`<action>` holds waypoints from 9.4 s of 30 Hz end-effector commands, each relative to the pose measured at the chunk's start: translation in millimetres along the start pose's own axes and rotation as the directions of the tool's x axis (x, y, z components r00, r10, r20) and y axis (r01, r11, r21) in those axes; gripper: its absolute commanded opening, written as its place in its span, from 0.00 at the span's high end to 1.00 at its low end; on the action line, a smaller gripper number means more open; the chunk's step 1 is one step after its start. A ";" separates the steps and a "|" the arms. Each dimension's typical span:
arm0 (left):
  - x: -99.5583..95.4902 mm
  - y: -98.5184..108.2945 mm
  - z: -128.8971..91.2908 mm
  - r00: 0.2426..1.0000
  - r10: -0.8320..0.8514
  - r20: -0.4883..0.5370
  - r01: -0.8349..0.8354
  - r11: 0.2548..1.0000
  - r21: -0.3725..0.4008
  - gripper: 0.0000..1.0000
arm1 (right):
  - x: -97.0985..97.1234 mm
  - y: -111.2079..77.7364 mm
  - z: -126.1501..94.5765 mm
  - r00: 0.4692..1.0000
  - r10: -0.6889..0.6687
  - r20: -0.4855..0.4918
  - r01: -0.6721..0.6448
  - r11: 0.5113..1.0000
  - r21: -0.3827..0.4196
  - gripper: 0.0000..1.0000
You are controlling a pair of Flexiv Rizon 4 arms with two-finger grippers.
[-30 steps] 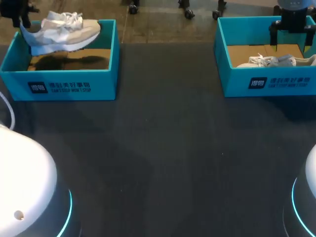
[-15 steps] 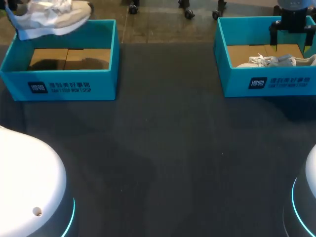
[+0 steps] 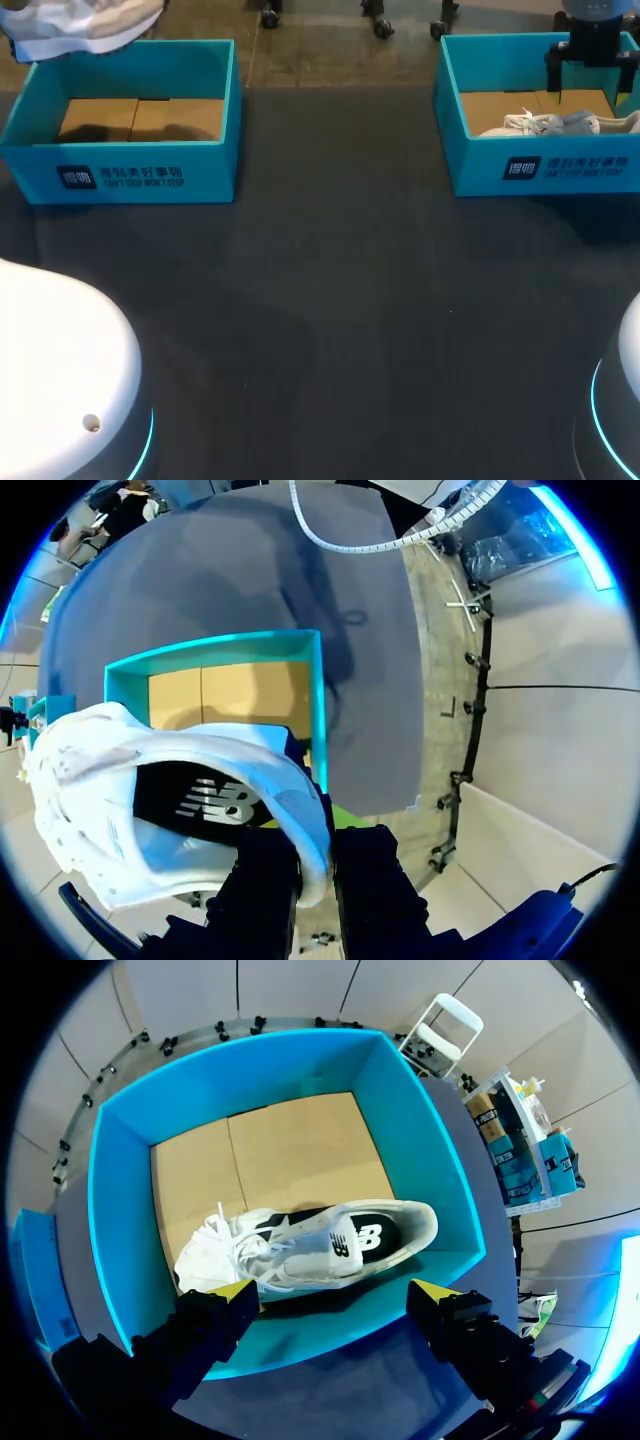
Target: Take the shoe out of the shoebox, open the shoe tongue, remove and reinsert the insole, then place the shoe into the shoebox
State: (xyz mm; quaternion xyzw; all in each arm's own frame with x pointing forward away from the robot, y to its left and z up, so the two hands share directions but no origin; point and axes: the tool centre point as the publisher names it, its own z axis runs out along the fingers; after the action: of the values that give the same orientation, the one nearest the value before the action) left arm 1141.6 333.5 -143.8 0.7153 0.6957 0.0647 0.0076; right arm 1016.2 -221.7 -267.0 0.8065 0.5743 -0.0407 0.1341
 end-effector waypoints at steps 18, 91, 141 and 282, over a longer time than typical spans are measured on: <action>-58.4 -57.5 -21.0 0.997 -0.022 -0.076 0.024 0.999 0.030 1.00 | -0.3 0.2 -0.2 1.000 -0.001 0.000 0.001 1.000 0.000 0.00; -357.3 -326.0 -33.3 0.994 -0.043 -0.099 0.059 0.986 0.159 1.00 | -0.3 0.2 -0.2 1.000 -0.001 0.000 0.001 1.000 0.000 0.00; -454.2 -425.6 134.5 0.983 -0.078 -0.169 0.082 0.997 0.015 1.00 | -0.3 0.2 -0.2 1.000 -0.001 0.000 0.001 1.000 0.000 0.00; -249.1 -402.1 110.5 0.087 -0.996 -0.006 0.356 0.025 0.934 0.00 | -0.3 0.2 -0.2 1.000 -0.001 0.000 0.001 1.000 0.000 0.00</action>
State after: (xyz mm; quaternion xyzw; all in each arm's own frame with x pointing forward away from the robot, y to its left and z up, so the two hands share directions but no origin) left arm 745.8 108.6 -302.3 0.0750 0.8768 -0.4750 0.0034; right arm 1016.2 -221.7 -267.0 0.8065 0.5743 -0.0406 0.1341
